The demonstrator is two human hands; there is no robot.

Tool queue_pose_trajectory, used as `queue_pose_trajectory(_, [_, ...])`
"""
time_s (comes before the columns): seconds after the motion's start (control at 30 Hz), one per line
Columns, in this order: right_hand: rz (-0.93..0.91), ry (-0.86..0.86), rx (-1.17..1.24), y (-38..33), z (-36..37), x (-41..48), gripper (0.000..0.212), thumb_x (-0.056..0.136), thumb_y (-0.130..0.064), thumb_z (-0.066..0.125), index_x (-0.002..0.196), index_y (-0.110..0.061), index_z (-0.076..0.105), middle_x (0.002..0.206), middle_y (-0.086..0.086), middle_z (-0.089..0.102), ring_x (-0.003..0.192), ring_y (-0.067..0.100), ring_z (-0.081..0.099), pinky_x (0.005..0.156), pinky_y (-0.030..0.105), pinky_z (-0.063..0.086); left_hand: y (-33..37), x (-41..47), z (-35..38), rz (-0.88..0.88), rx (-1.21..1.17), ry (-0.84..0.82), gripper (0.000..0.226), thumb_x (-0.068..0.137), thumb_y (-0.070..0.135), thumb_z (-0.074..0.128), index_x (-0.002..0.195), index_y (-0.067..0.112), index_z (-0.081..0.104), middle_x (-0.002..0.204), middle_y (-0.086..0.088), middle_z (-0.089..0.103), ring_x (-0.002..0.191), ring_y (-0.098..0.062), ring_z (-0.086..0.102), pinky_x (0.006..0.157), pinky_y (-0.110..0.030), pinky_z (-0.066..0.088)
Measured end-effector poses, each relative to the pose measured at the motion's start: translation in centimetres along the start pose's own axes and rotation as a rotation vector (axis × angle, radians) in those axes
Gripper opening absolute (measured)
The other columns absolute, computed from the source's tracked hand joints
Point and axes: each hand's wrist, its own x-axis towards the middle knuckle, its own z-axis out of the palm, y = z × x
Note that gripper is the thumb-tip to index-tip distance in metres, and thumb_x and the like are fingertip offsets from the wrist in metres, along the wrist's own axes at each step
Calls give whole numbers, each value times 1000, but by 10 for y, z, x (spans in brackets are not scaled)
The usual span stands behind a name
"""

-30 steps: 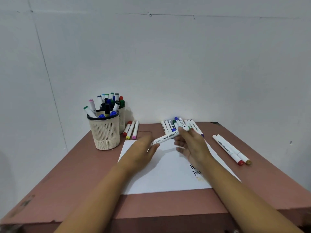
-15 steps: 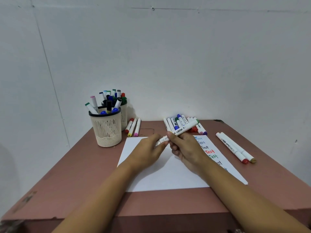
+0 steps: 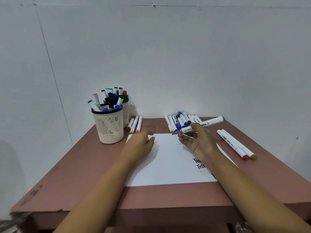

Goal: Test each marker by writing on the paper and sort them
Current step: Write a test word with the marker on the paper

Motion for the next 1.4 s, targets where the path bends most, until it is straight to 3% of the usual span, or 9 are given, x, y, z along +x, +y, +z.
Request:
queue_pose_trajectory(0.2, [-49, 57, -166, -10, -11, -11, 21, 91, -10, 63, 74, -13, 51, 64, 10, 59, 49, 14, 53, 41, 18, 44, -17, 2, 10, -8, 182, -143, 30, 95, 22, 43, 121, 18, 59, 129, 1, 55, 121, -16, 47, 103, -39, 36])
queue_pose_trajectory(0.37, [-162, 80, -466, -11, -29, -34, 26, 88, -10, 67, 71, -9, 47, 50, 9, 56, 44, 13, 41, 40, 20, 34, -19, 0, 10, -38, 169, -246, 29, 97, 23, 38, 116, 18, 59, 129, 2, 54, 120, -17, 48, 108, -42, 30])
queue_pose_trajectory(0.5, [-275, 108, -702, -10, -40, -56, 23, 84, -5, 66, 70, -8, 47, 58, 20, 55, 41, 17, 42, 41, 22, 34, -21, 2, 11, -44, 167, -260, 30, 97, 24, 38, 118, 18, 58, 129, 2, 55, 119, -18, 49, 108, -43, 31])
queue_pose_trajectory(0.6, [-316, 145, -816, -3, -46, -67, 24, 78, -3, 61, 62, -10, 46, 57, 15, 53, 43, 16, 45, 47, 24, 34, -21, 2, 11, -47, 168, -257, 29, 97, 25, 40, 118, 19, 58, 129, 1, 56, 118, -18, 50, 106, -41, 33])
queue_pose_trajectory(0.7, [-326, 179, -818, 3, -50, -73, 25, 77, -2, 62, 62, -12, 46, 50, 1, 47, 45, 15, 49, 50, 26, 37, -21, 2, 11, -47, 175, -250, 29, 97, 26, 40, 118, 19, 58, 128, 1, 56, 117, -18, 51, 105, -40, 34])
queue_pose_trajectory(0.9, [-362, 198, -870, 4, -47, -77, 21, 78, -3, 63, 65, -11, 49, 54, 7, 54, 37, 5, 50, 47, 24, 39, -20, 3, 11, -44, 173, -245, 28, 97, 26, 40, 117, 19, 58, 128, 2, 57, 117, -18, 51, 106, -41, 34])
queue_pose_trajectory(1.03, [-377, 198, -879, 4, -45, -79, 23, 78, -2, 63, 64, -12, 48, 55, 6, 55, 43, 10, 56, 49, 26, 43, -21, 2, 12, -39, 177, -234, 28, 97, 27, 40, 117, 19, 59, 128, 2, 57, 117, -18, 51, 106, -41, 34])
queue_pose_trajectory(1.2, [-393, 196, -920, 4, -44, -81, 24, 81, -3, 62, 64, -11, 47, 60, 9, 55, 41, 2, 53, 40, 9, 36, -21, 3, 12, -38, 184, -234, 28, 97, 27, 40, 117, 20, 59, 128, 2, 56, 117, -18, 51, 105, -40, 34])
queue_pose_trajectory(1.4, [-389, 206, -869, 2, -44, -82, 23, 83, -1, 61, 67, -12, 47, 63, 6, 53, 39, -3, 52, 38, 8, 35, -21, 3, 12, -31, 186, -237, 28, 97, 27, 40, 118, 20, 58, 128, 2, 56, 117, -18, 50, 105, -39, 34])
